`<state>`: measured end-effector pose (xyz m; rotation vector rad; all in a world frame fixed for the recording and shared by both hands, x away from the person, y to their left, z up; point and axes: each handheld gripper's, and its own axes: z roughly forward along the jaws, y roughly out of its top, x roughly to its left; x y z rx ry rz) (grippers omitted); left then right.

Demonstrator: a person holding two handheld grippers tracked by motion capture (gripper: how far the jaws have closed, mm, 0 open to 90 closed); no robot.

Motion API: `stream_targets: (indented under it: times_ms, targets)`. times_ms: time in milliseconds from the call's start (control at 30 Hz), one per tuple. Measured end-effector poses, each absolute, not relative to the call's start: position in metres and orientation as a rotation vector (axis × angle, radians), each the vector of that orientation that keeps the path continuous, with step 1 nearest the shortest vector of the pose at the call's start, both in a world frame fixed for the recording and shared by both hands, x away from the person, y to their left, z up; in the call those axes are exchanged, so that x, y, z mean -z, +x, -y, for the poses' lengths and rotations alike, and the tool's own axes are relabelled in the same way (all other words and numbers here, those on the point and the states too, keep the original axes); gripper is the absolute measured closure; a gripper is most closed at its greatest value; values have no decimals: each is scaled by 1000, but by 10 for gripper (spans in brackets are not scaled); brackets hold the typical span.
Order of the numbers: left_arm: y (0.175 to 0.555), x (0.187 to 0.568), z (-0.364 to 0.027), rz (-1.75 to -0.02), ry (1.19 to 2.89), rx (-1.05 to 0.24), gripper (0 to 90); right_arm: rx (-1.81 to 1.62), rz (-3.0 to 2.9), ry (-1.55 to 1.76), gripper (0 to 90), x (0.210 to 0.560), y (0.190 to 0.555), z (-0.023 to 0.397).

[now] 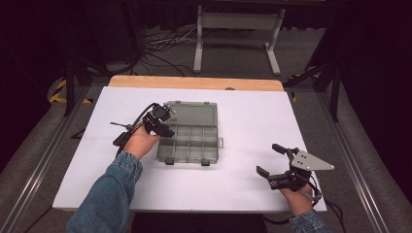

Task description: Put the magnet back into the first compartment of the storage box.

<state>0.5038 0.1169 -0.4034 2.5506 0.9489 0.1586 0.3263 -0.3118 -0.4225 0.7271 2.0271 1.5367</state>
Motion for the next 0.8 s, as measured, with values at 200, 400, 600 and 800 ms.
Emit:
stream_targets:
  times_ms: [200,400,600,800]
  targets:
    - [503,402,-117,-950,2541,-174,586,-1536,-2024,726,36,423,325,313]
    - [499,397,-116,-926,2536,-199,546,-1536,-2024,728,36,423,325,312]
    - [492,387,-116,-888,2491,-224,527,-1537,-2024,726,36,423,326,312]
    - [479,373,-118,-843,2439,-251,493,-1536,-2024,724,36,422,327,312]
